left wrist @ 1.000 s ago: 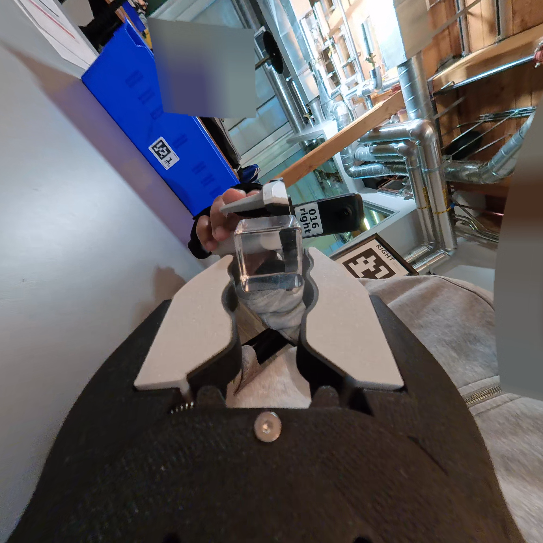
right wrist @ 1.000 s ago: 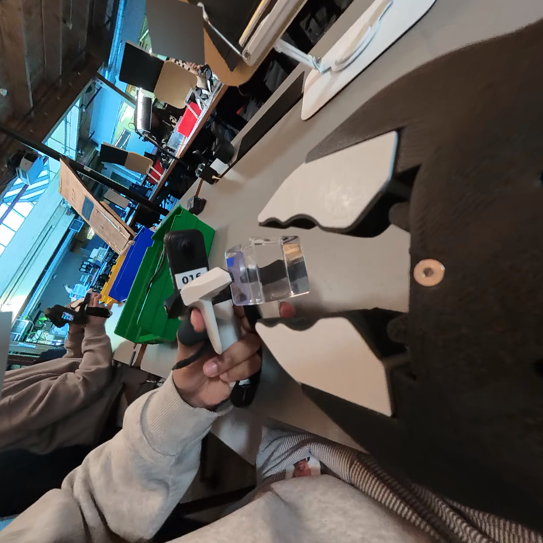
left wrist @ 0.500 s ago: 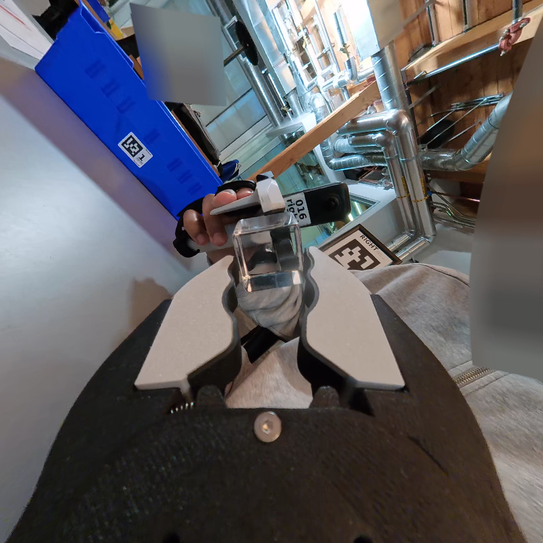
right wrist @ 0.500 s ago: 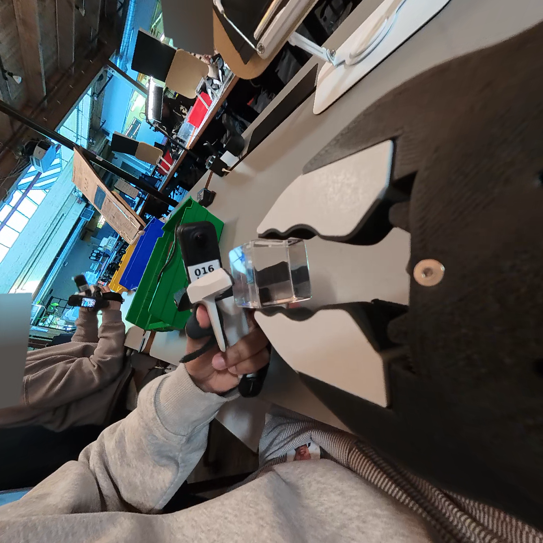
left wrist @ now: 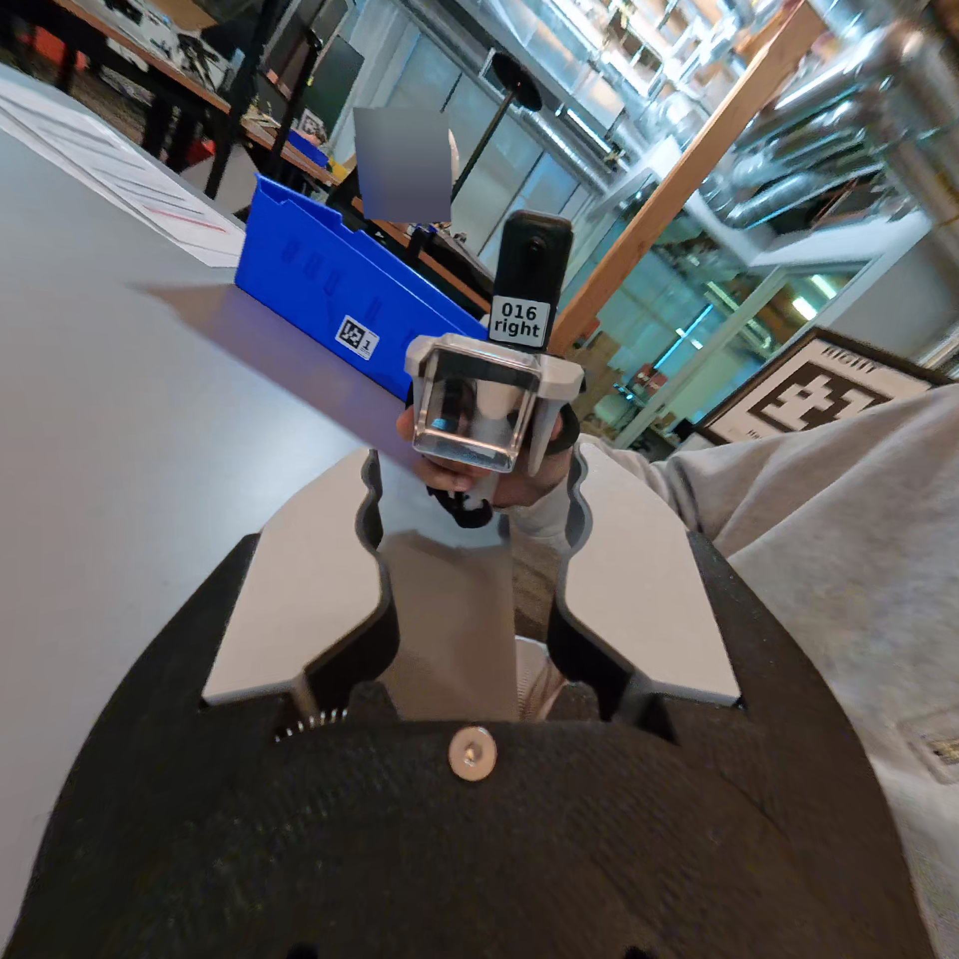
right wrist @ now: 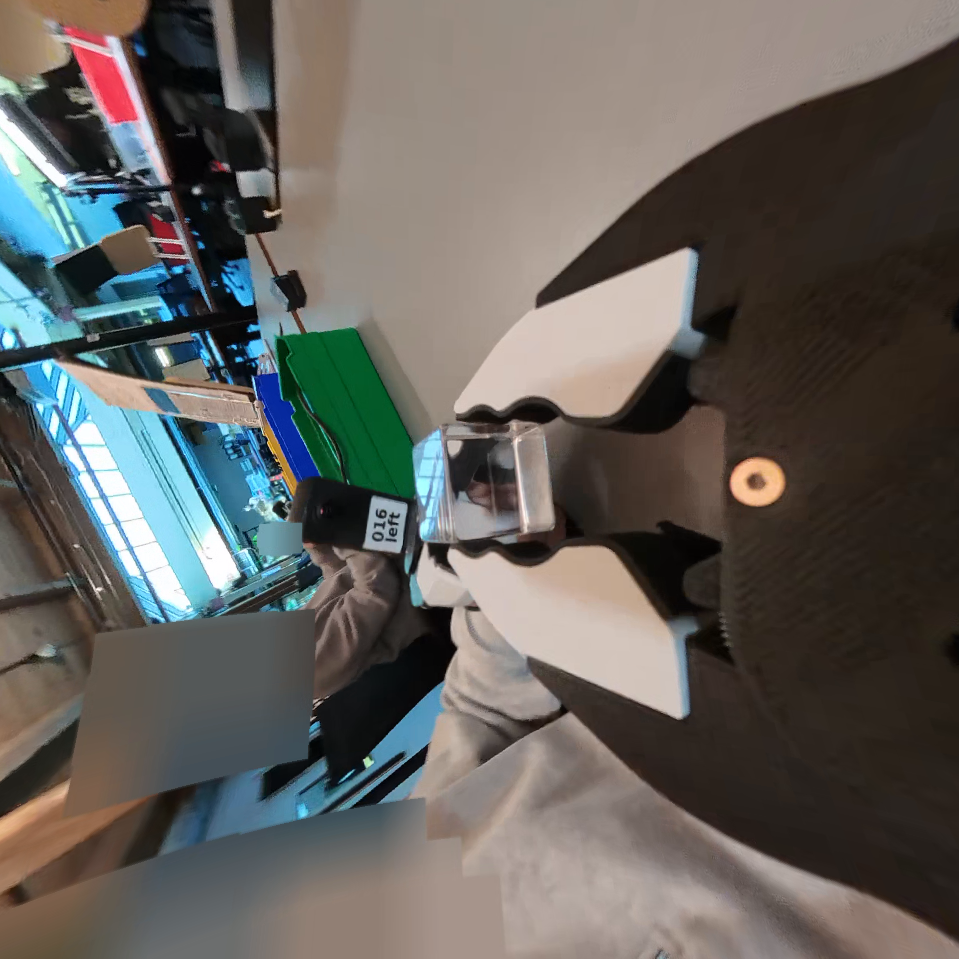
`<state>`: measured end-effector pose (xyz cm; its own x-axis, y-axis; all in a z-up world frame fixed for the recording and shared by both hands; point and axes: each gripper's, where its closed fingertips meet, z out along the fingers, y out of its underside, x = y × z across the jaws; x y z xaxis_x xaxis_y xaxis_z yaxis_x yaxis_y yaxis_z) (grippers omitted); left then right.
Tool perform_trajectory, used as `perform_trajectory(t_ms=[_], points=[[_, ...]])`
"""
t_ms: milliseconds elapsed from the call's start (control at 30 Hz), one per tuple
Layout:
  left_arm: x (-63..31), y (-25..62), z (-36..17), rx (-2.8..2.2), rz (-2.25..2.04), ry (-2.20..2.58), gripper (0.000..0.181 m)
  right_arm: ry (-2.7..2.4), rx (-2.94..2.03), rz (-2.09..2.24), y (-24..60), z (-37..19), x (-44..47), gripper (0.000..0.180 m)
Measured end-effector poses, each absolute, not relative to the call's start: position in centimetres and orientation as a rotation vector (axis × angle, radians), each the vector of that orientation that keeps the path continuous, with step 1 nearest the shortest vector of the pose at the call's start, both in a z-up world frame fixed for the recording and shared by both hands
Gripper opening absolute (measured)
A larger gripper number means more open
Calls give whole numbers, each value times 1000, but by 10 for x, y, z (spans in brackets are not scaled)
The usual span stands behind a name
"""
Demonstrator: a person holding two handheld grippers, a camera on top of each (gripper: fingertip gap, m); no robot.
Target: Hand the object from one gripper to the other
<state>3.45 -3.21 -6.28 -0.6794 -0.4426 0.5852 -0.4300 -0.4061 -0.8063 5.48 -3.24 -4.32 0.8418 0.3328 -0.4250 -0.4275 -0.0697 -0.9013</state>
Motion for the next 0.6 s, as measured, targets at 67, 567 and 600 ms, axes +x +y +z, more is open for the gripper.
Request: perform_trajectory(t_ms=[67, 567, 600], points=[[35, -32, -64, -1226, -2251, 1725, 69, 157, -1524, 700, -30, -48, 57, 44], [33, -38, -76, -1276, -2257, 1815, 48, 262, -1577, 894, -22, -63, 40, 44], [32, -39, -77, -1278, -2257, 1821, 46, 266, -1581, 893, -22, -64, 39, 44]])
